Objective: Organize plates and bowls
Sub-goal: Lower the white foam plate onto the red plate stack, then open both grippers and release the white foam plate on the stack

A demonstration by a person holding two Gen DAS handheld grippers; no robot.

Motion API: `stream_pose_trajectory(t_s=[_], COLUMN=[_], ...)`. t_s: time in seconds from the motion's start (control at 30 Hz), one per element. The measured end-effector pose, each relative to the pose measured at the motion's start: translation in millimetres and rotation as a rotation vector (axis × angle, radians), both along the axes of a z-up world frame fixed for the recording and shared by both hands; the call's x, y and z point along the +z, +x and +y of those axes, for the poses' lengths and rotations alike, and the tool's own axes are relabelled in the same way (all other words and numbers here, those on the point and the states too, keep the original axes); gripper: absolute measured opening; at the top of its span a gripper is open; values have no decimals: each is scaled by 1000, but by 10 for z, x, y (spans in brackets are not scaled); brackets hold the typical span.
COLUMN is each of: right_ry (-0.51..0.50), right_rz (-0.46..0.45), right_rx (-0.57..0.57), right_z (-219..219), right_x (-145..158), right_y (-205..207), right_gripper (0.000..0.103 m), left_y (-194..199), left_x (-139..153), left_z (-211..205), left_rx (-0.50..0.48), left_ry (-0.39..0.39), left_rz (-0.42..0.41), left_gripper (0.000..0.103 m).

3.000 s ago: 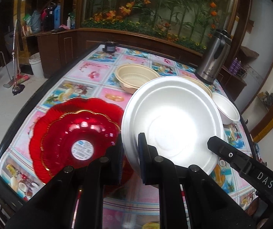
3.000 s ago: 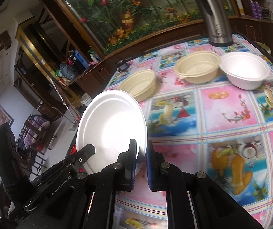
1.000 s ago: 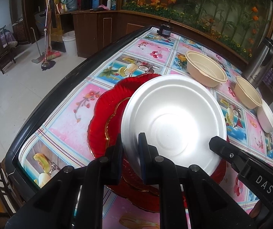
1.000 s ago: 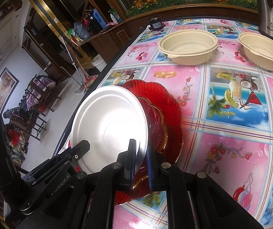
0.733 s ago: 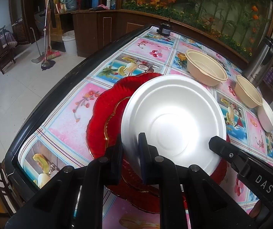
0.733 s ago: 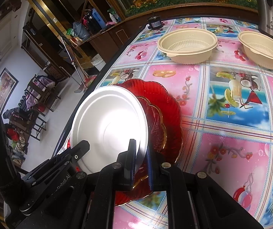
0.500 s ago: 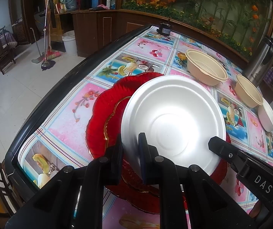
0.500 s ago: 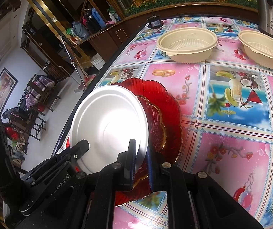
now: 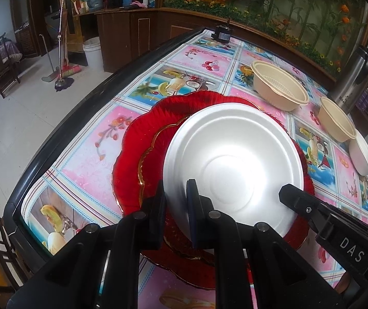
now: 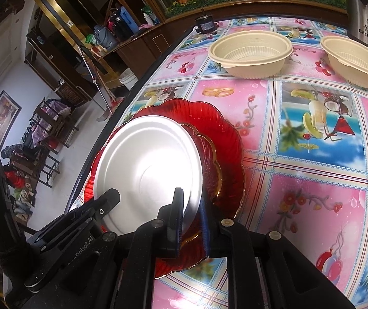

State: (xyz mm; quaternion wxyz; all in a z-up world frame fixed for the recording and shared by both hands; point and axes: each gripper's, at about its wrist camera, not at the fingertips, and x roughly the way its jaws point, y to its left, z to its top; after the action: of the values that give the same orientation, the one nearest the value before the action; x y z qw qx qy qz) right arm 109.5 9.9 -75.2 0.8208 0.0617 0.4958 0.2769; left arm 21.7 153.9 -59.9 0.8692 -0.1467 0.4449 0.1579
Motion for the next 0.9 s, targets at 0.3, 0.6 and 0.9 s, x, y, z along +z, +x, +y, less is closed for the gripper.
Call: stream_pose_trajectory(t_s=[0.3,0.6,0.9], right_ry=[4,39,164], right_rz=[-5,5,11], right_rx=[-3,10,-51], right_z=[-7,-38,-375], right_x=[9,75,298], right_y=[9,-46,-100], right_gripper=[14,42,80], left_y=[32,-37,-152], left_x=[11,61,394], left_z=[-3,47,84], left_rx=[2,29,66], left_ry=[-4,-67,-110], left_rz=[6,-6,-108], left_gripper=[13,23,69])
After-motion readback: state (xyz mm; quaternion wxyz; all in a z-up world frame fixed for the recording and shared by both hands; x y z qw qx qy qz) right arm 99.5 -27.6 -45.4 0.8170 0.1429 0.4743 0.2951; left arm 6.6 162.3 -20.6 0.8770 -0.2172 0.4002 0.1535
